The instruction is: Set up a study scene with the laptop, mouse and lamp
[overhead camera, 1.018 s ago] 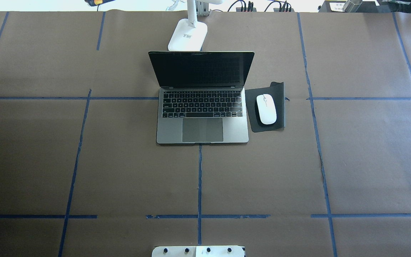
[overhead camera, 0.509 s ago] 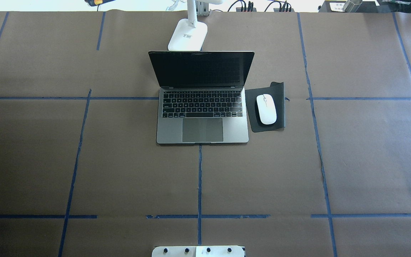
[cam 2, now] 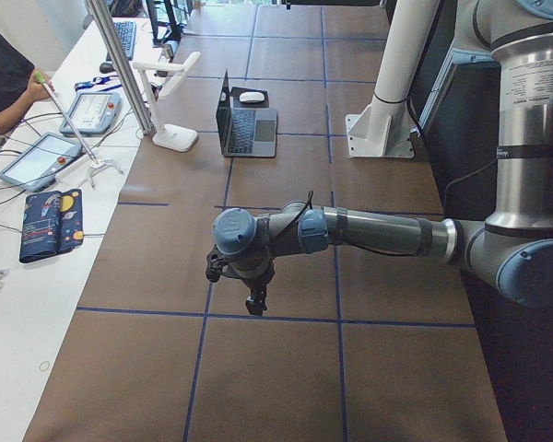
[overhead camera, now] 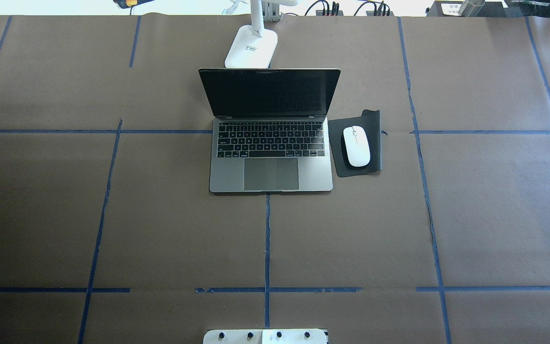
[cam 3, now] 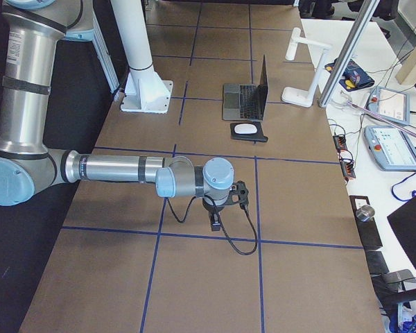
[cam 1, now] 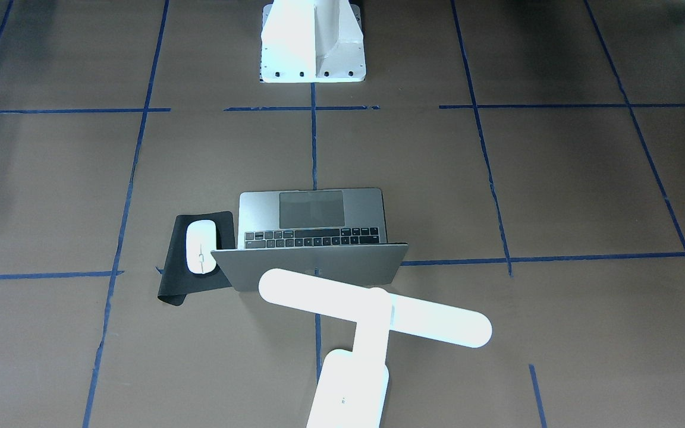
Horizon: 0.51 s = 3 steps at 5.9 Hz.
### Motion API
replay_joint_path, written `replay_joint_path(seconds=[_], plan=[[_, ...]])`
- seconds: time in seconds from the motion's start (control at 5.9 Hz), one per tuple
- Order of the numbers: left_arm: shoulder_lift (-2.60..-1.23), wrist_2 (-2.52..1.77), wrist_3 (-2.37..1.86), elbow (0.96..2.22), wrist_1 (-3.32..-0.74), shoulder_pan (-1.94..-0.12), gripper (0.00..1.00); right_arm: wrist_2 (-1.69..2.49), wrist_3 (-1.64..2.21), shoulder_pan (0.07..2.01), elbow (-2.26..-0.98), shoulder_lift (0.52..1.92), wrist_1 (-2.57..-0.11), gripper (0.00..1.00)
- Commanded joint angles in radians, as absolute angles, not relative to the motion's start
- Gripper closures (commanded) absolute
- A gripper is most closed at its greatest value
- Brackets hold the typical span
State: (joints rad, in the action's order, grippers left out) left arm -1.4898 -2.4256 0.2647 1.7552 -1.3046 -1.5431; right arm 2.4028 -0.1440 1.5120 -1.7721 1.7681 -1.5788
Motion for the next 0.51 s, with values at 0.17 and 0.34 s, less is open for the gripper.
replay_joint_path(seconds=[0.17, 0.34], plan=[[-1.49, -2.431, 0.262, 1.773, -1.318, -1.543, 0.0, 2.392, -0.167, 1.539, -1.798, 1.778, -1.601, 0.0], [-1.48, -2.425, 0.258, 1.813, -1.315, -1.545, 0.0, 2.35, -0.167, 1.531, -1.81, 1.776, -1.605, 0.0]])
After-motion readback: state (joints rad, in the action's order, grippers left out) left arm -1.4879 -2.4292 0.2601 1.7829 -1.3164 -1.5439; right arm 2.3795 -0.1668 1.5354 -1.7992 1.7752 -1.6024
